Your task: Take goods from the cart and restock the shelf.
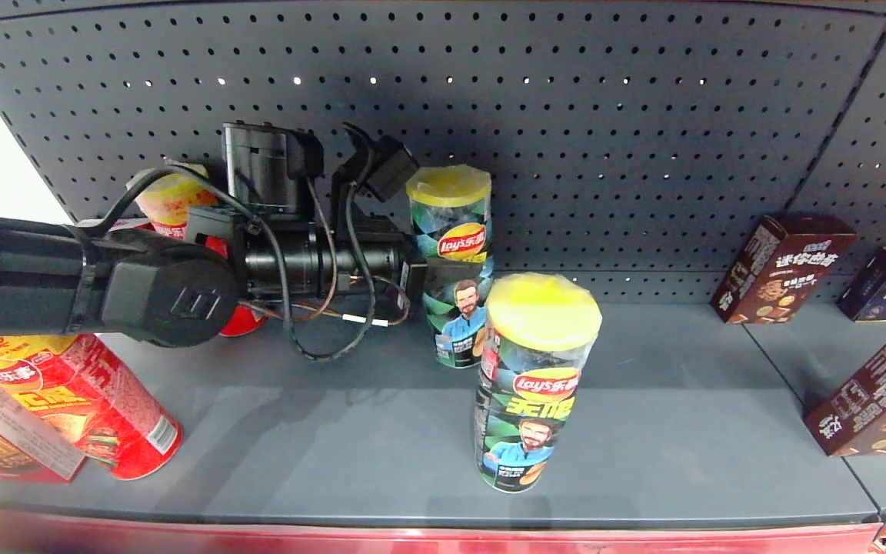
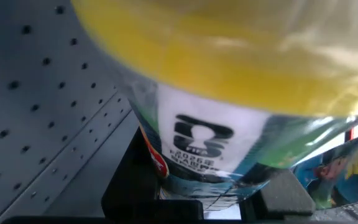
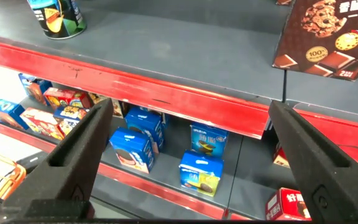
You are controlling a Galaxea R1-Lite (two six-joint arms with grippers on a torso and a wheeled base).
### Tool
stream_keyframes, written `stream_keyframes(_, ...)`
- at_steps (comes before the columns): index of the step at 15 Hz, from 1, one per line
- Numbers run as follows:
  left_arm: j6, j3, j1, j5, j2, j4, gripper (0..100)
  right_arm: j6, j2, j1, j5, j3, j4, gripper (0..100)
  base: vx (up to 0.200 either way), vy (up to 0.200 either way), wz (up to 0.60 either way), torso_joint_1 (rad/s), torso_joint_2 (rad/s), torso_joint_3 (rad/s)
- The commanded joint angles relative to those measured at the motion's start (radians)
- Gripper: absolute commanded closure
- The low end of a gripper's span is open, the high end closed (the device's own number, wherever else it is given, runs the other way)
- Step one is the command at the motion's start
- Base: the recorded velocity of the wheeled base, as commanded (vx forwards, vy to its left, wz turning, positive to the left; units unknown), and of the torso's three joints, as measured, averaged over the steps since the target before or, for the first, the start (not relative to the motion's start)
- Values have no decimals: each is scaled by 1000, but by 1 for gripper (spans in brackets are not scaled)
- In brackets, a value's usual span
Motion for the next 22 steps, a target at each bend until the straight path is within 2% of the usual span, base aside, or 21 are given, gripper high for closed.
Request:
stream_keyframes(1, 0, -37, -7, 0, 39, 0, 100, 0, 2, 0, 1, 0, 0, 0, 0, 0, 0, 0, 0, 0)
stream_keyframes(5, 1, -84, -18, 0, 79, -2, 100, 0, 2, 0, 1, 0, 0, 0, 0, 0, 0, 0, 0, 0)
stream_keyframes(8, 52, -108, -18, 0, 116, -2, 100, 0, 2, 0, 1, 0, 0, 0, 0, 0, 0, 0, 0, 0)
stream_keyframes(13, 63, -129, -24, 2, 156, -11, 100, 0, 2, 0, 1, 0, 0, 0, 0, 0, 0, 0, 0, 0)
stream_keyframes(16, 98, -126, -27, 5, 166, -11, 100, 0, 2, 0, 1, 0, 0, 0, 0, 0, 0, 0, 0, 0)
stream_keyframes(17, 99, -127, -28, 5, 166, -13, 0, 0, 2, 0, 1, 0, 0, 0, 0, 0, 0, 0, 0, 0)
stream_keyframes(19, 98, -124, -31, 13, 162, -16, 0, 0, 2, 0, 1, 0, 0, 0, 0, 0, 0, 0, 0, 0)
stream_keyframes(22, 99, -66, -19, 68, 76, -16, 0, 0, 2, 0, 1, 0, 0, 0, 0, 0, 0, 0, 0, 0)
